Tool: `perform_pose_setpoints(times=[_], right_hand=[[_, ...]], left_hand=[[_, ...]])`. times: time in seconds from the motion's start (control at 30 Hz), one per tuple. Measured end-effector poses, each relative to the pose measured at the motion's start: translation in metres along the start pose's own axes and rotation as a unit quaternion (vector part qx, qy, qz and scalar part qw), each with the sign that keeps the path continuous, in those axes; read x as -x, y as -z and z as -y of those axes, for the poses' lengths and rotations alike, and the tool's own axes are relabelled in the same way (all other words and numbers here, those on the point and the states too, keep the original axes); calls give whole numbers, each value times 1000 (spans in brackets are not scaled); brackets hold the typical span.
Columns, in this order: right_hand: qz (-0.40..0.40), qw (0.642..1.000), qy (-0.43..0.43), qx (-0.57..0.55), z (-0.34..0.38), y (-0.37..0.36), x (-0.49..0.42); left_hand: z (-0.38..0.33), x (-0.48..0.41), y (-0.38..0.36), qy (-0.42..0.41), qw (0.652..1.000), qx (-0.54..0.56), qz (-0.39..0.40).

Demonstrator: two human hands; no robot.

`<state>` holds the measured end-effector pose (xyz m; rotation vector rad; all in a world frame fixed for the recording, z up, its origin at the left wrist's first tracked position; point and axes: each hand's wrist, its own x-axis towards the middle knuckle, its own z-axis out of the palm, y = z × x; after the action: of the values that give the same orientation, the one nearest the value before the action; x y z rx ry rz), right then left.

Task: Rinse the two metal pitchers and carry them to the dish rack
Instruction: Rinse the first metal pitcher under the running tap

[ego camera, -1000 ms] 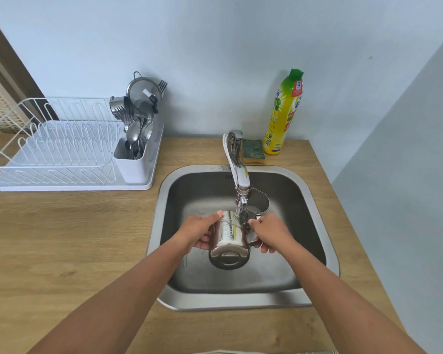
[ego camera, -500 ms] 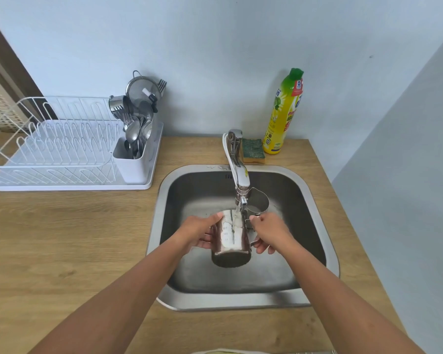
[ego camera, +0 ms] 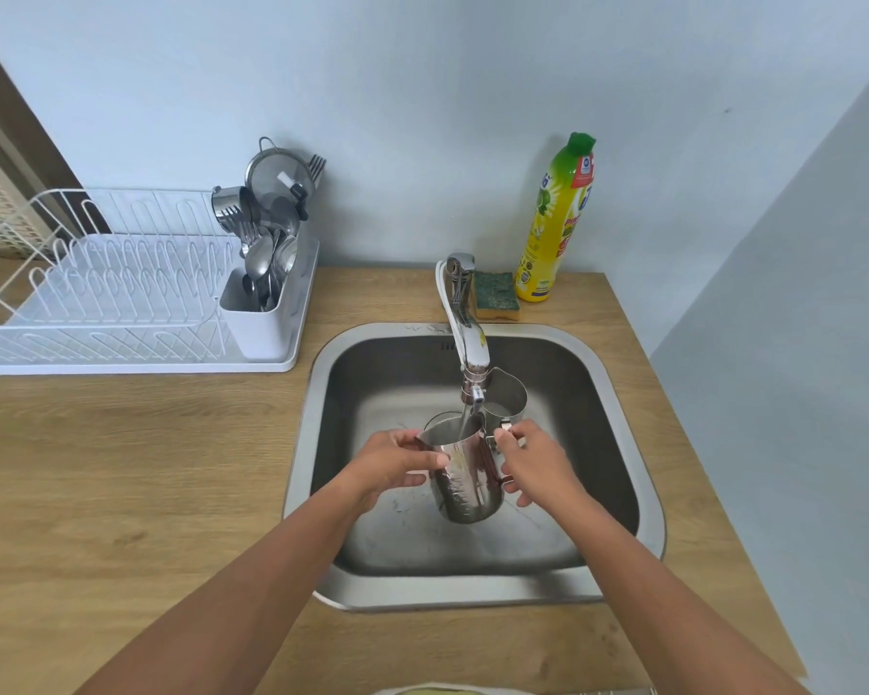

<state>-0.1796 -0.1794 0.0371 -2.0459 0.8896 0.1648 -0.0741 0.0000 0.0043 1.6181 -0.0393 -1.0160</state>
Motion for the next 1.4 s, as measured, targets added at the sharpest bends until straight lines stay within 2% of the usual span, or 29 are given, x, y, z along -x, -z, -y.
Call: perform_pose_setpoints(times=[0.27,0.43,0.53,0.6,0.77,0.9,1.23,1.4], right_hand=[[-15,997,12,-79,-9,-8,1],[3,988,-8,-157,-7,-15,1],[21,986,-11,-164,-9,-19,0],[37,987,-21,-156,-10,-19,0],[93,991,-59,-75,-10,-17,-1],[115,990,-75,-32,-11,-19,-3],[144,975,-143,-89,-15,-35,-8],[151,972,-148,-101,-14,-40,-6]], left_hand=[[-5,4,-8,-90,993,-45,-62],[-14,8,-6,-138,982,-98,-88],[-19,14,-4,-160,978,-99,-85],[-20,15,-2,-141,982,-93,-78],[-10,10,2,-26,993,-97,-57],[-5,10,2,33,991,-103,-73],[6,6,10,139,979,-140,-53],[7,8,14,152,975,-155,-35]])
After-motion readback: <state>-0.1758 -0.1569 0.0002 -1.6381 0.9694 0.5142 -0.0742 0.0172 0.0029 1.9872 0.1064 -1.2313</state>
